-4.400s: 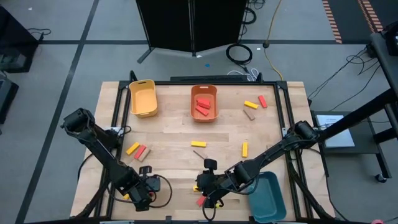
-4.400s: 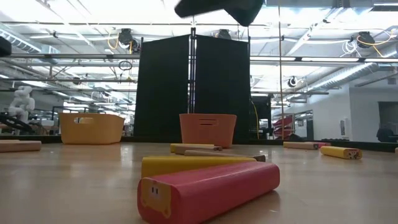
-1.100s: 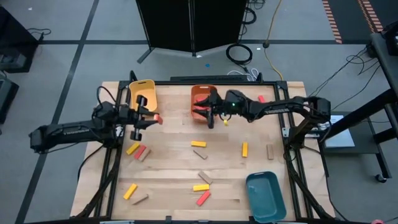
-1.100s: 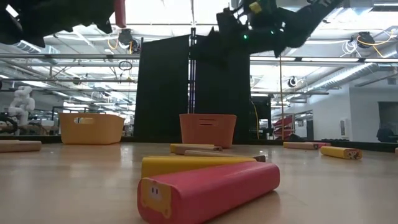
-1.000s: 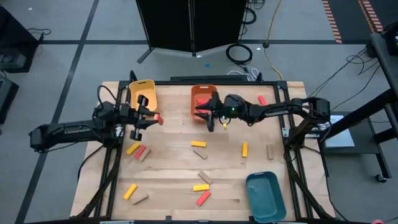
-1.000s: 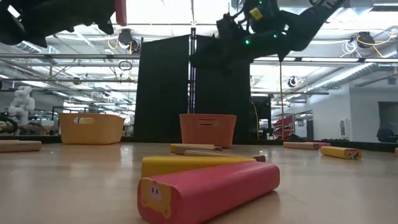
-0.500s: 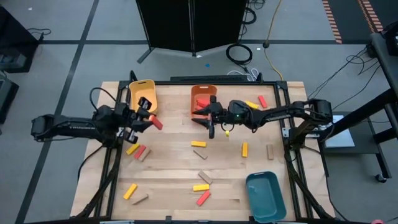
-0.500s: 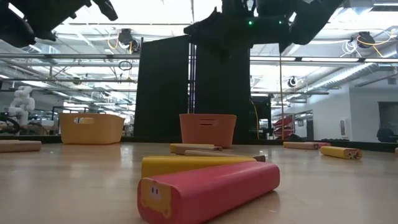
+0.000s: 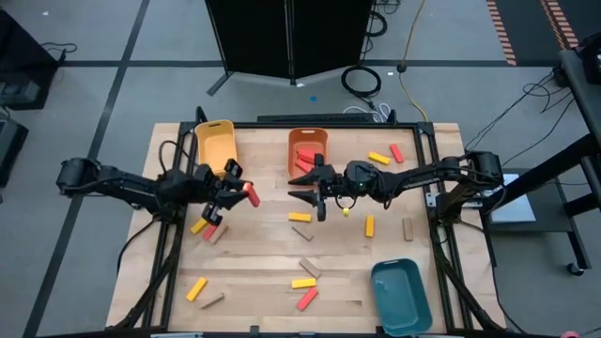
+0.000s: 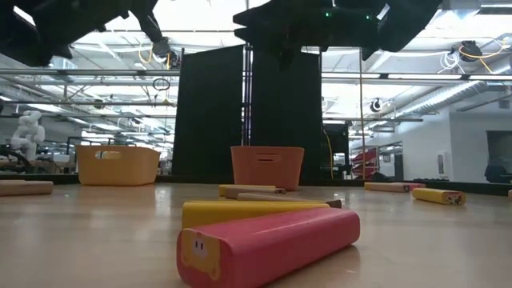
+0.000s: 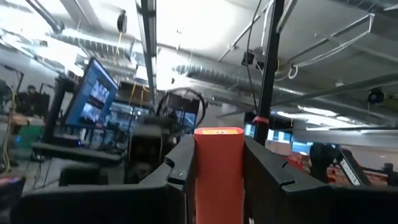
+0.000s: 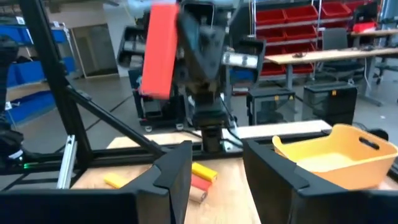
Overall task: Sort blocks
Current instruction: Put the orange block into the orange bin
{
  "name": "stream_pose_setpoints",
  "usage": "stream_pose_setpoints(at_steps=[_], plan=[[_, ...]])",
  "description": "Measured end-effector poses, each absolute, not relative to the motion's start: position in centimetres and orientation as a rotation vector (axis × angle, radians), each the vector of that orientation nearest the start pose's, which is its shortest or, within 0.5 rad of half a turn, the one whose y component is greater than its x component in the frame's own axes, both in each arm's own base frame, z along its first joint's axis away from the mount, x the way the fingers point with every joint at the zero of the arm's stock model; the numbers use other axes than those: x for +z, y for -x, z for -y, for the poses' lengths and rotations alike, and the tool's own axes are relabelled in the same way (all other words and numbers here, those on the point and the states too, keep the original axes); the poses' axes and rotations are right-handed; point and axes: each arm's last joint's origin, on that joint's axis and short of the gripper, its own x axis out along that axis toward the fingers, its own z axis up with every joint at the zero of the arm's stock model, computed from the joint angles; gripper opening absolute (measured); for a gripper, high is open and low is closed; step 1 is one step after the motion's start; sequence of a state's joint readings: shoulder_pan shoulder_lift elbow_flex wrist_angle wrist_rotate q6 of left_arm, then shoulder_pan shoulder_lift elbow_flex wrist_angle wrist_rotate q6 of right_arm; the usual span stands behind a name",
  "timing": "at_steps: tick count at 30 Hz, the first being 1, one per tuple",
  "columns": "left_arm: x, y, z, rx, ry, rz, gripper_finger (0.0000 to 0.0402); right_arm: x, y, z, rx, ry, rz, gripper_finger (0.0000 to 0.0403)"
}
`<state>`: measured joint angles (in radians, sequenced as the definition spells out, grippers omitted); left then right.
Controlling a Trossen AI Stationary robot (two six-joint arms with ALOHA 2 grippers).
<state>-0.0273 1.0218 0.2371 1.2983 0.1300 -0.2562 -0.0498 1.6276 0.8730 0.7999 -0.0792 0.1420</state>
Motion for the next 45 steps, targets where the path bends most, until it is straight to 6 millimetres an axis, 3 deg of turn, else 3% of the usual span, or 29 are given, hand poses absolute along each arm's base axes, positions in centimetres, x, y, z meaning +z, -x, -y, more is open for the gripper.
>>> stream_pose_setpoints(at_steps=[14, 21, 28, 36, 45], plan=[[22.9, -19.8, 1.4, -0.155, 0.194, 0.472, 0.0089, 24.5, -35.1, 2.1, 0.014, -0.086, 0.019, 0.0137], [23.0, -20.4, 1.3, -0.069, 0.145, 0.499, 0.0089, 24.6, -35.1, 2.1, 0.015, -0.098, 0.029, 0.0142], [23.1, -23.2, 1.0, -0.025, 0.130, 0.435, 0.0089, 24.8, -35.2, 2.0, 0.056, -0.091, 0.018, 0.0204], [23.1, -24.7, 0.6, -0.007, 0.101, 0.411, 0.0089, 25.1, -35.4, 1.5, 0.131, -0.116, 0.016, 0.0298], [23.2, -27.0, 0.4, 0.006, 0.074, 0.404, 0.0089, 25.2, -35.4, 1.3, 0.006, -0.117, 0.028, 0.0316]])
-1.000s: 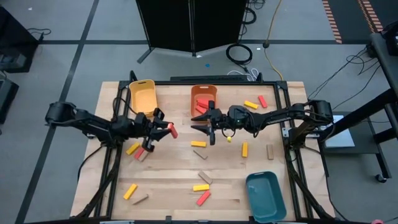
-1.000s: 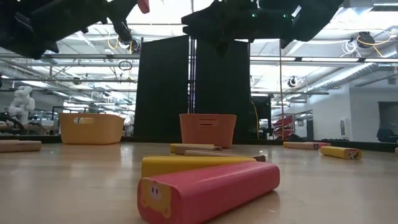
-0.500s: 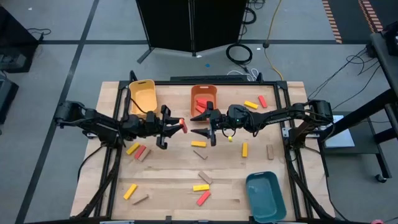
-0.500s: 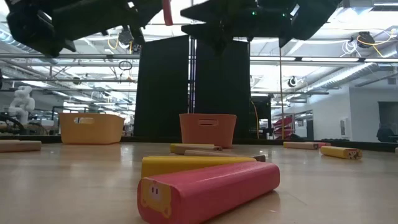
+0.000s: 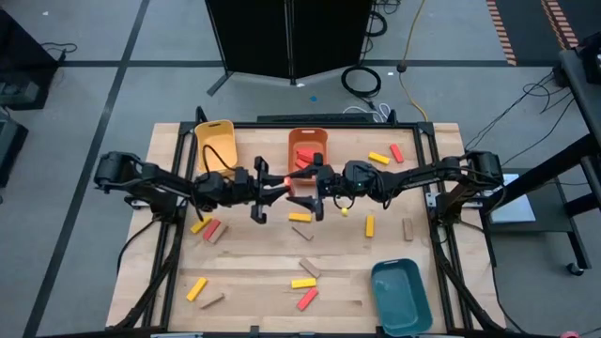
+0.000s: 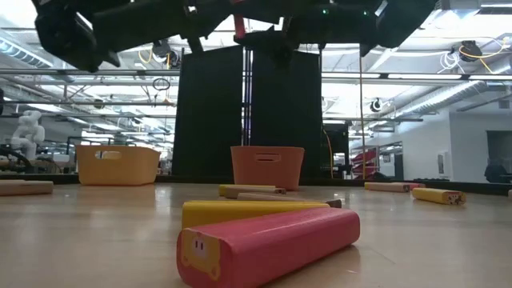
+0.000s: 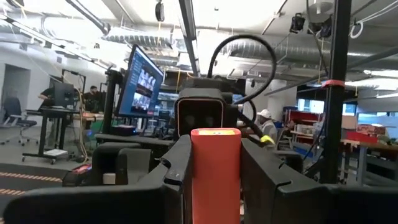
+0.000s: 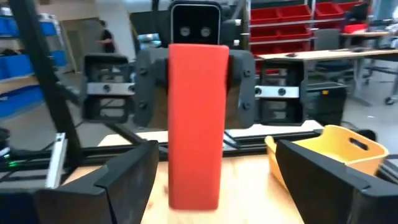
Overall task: Sort blocks
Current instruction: Put the orange block into the orange bin
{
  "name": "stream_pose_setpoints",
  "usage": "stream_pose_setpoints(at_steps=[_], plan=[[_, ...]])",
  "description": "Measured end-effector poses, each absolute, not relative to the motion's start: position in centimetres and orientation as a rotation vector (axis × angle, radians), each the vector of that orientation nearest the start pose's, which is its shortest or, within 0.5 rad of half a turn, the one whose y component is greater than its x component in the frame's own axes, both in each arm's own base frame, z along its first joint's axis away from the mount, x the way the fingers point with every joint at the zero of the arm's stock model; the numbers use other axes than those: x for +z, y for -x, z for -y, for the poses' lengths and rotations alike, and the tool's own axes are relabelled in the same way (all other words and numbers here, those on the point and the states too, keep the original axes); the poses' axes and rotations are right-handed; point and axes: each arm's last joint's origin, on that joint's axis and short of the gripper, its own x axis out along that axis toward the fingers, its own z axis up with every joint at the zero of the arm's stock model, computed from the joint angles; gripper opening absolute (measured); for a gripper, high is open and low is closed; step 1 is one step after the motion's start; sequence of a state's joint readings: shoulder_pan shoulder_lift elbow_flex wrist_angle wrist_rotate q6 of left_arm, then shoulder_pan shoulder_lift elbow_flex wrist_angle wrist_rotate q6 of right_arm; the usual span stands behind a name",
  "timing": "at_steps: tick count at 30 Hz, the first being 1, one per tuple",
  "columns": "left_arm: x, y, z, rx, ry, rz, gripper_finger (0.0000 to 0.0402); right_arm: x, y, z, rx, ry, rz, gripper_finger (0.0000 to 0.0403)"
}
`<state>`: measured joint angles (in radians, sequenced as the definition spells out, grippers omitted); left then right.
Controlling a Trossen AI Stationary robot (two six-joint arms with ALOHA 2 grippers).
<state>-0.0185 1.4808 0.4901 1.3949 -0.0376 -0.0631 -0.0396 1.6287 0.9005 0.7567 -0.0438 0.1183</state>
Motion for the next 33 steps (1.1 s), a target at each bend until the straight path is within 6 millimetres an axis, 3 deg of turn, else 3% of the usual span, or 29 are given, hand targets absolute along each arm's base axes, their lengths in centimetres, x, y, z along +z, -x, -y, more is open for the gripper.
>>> stream_pose_setpoints(at_steps=[9, 16, 21, 28, 33], plan=[[23.0, -27.5, -0.1, 0.017, 0.068, 0.395, 0.0089, 24.9, -35.5, 1.2, -0.043, -0.144, 0.009, 0.0261], [22.9, -27.5, -0.2, 0.041, 0.071, 0.386, 0.0092, 24.8, -35.4, 1.3, -0.099, -0.153, 0.002, 0.0156], [22.7, -27.6, -0.5, 0.064, 0.071, 0.356, 0.0123, 24.7, -35.4, 1.4, -0.107, -0.145, -0.004, 0.0076], [22.3, -27.6, -0.9, 0.075, 0.066, 0.261, 0.0190, 25.0, -35.2, 1.6, -0.130, -0.138, -0.014, 0.0076], [23.0, -26.0, -1.5, 0.110, 0.043, 0.146, 0.0210, 25.7, -34.4, 2.3, -0.196, -0.144, -0.051, 0.0081]])
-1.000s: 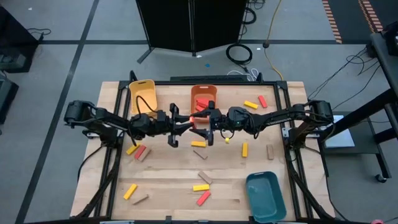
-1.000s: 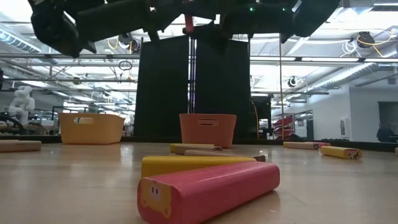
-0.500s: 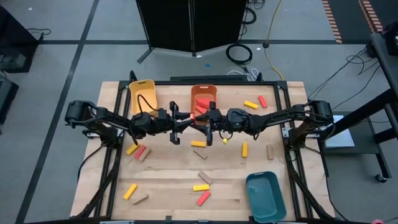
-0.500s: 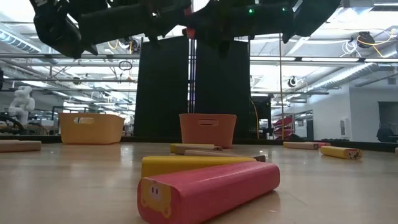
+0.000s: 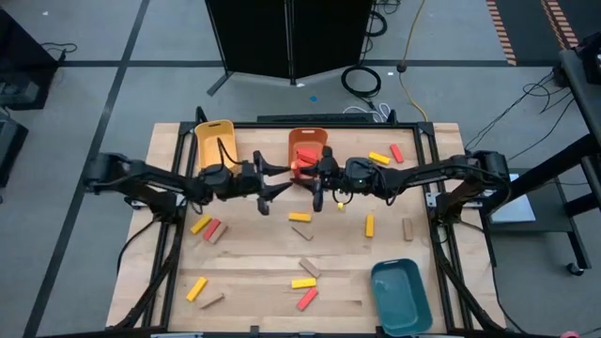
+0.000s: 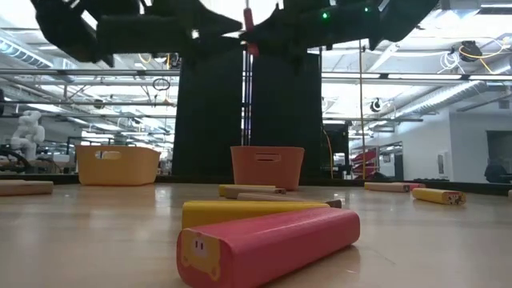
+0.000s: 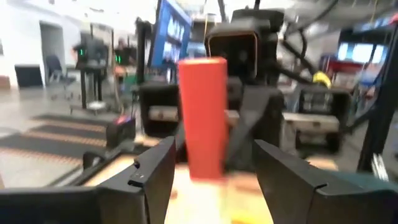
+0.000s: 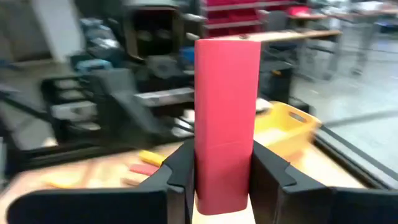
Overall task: Sort blocks
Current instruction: Put the orange block into the orange bin
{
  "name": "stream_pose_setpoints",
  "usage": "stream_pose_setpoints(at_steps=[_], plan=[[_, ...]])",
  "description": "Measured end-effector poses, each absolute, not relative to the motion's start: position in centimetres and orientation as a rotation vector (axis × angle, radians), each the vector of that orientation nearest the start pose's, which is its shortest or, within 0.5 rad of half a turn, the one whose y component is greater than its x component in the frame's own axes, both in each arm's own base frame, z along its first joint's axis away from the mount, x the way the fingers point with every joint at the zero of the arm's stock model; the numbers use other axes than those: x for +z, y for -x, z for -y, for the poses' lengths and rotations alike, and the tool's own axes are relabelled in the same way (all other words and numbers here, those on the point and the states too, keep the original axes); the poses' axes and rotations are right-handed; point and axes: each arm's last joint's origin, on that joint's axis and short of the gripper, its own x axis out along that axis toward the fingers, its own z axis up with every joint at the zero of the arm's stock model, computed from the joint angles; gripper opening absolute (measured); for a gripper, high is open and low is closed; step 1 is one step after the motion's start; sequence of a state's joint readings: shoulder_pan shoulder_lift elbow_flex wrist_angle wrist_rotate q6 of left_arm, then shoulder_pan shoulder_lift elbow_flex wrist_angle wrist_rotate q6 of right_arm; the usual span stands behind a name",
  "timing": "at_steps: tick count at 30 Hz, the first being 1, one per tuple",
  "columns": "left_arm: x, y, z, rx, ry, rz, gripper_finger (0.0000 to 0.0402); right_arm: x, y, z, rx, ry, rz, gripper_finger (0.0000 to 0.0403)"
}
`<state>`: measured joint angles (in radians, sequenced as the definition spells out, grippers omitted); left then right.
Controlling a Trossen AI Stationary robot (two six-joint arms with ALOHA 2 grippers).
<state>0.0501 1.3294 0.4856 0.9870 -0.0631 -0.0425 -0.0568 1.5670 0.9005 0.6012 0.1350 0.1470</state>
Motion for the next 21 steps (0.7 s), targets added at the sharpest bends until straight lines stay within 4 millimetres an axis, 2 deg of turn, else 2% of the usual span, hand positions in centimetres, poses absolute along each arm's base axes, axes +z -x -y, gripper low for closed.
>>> stream_pose_setpoints(at_steps=[4, 9, 15, 19, 21], plan=[[24.1, -23.4, -1.4, 0.123, 0.040, 0.008, 0.0211, 25.1, -34.0, 3.7, -0.356, -0.136, -0.116, 0.0088], [23.8, -20.5, -0.6, 0.206, 0.055, -0.213, 0.0211, 23.9, -33.3, 8.0, -0.500, -0.248, -0.182, 0.0090], [22.9, -19.6, 1.3, 0.124, 0.016, -0.227, 0.0212, 21.5, -33.2, 13.0, -0.569, -0.401, -0.290, 0.0091], [23.0, -19.5, 1.3, 0.153, -0.047, -0.211, 0.0212, 20.1, -34.2, 14.7, -0.583, -0.480, -0.447, 0.0095], [23.1, -19.5, 1.2, 0.172, -0.065, -0.205, 0.0212, 20.0, -34.8, 15.4, -0.596, -0.521, -0.499, 0.0102]])
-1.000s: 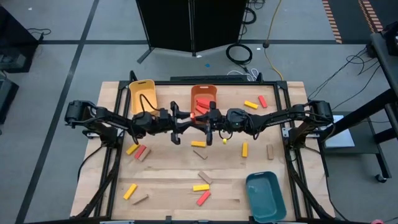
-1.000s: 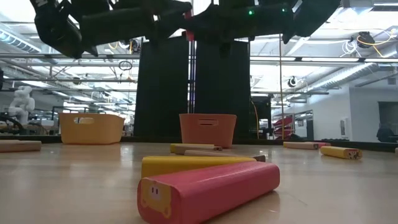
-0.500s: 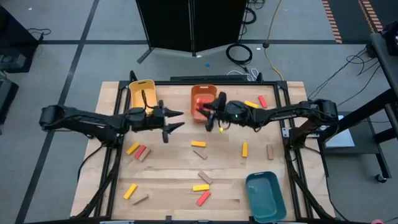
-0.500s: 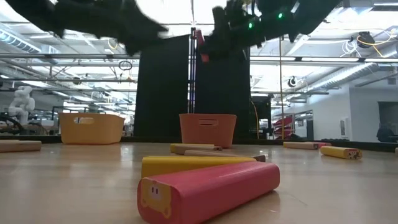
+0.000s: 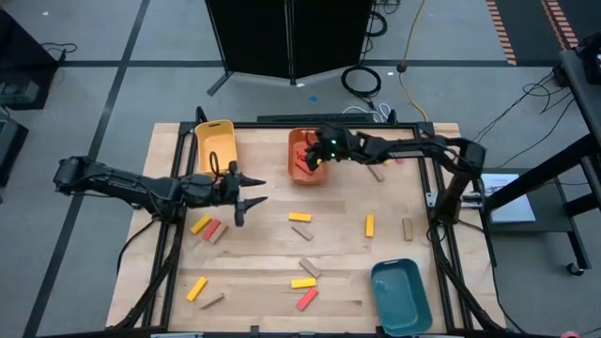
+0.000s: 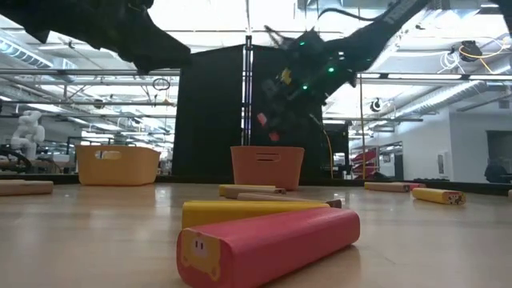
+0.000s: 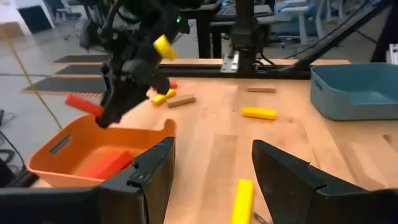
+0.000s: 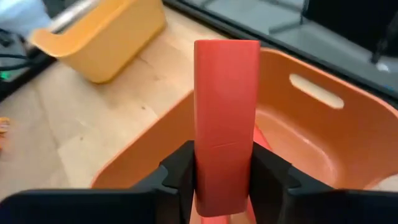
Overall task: Sort blocks
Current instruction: Put the orange block into the orange bin
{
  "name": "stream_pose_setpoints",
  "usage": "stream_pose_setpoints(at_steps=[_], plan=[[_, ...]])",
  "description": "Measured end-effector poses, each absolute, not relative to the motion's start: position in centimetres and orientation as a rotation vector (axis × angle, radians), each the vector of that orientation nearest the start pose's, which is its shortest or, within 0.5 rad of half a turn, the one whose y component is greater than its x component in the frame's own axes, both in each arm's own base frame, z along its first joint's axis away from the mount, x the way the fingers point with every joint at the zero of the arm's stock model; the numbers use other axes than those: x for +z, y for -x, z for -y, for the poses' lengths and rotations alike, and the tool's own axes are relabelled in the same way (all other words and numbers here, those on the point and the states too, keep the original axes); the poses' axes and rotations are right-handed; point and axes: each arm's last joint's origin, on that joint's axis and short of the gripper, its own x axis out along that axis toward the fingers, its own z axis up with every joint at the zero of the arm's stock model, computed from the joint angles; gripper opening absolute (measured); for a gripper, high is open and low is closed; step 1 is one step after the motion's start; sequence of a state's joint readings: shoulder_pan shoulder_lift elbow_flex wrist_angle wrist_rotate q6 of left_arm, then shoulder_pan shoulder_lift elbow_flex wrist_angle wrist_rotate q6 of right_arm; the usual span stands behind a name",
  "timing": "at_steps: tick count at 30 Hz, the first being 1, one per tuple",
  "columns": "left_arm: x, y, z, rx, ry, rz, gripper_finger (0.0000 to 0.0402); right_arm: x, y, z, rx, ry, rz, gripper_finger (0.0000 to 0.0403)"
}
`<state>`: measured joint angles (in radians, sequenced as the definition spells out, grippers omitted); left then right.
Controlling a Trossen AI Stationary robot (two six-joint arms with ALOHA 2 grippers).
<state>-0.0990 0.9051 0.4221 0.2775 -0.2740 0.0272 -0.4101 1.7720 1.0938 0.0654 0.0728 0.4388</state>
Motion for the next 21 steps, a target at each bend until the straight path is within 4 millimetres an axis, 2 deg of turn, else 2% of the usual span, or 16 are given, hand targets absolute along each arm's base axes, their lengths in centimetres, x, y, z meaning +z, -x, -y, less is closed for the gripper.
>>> stream_pose_setpoints(at_steps=[9, 16, 21], plan=[[23.3, -19.4, 1.1, 0.182, -0.077, -0.195, 0.0212, 20.4, -37.1, 16.4, -0.618, -0.526, -0.607, 0.0162], [22.8, -19.2, 1.0, 0.203, -0.058, -0.240, 0.0212, 21.6, -37.0, 16.8, -0.624, -0.524, -0.607, 0.0181], [23.3, -18.5, 1.0, 0.215, -0.021, -0.275, 0.0212, 23.8, -36.5, 15.6, -0.557, -0.480, -0.595, 0.0177]])
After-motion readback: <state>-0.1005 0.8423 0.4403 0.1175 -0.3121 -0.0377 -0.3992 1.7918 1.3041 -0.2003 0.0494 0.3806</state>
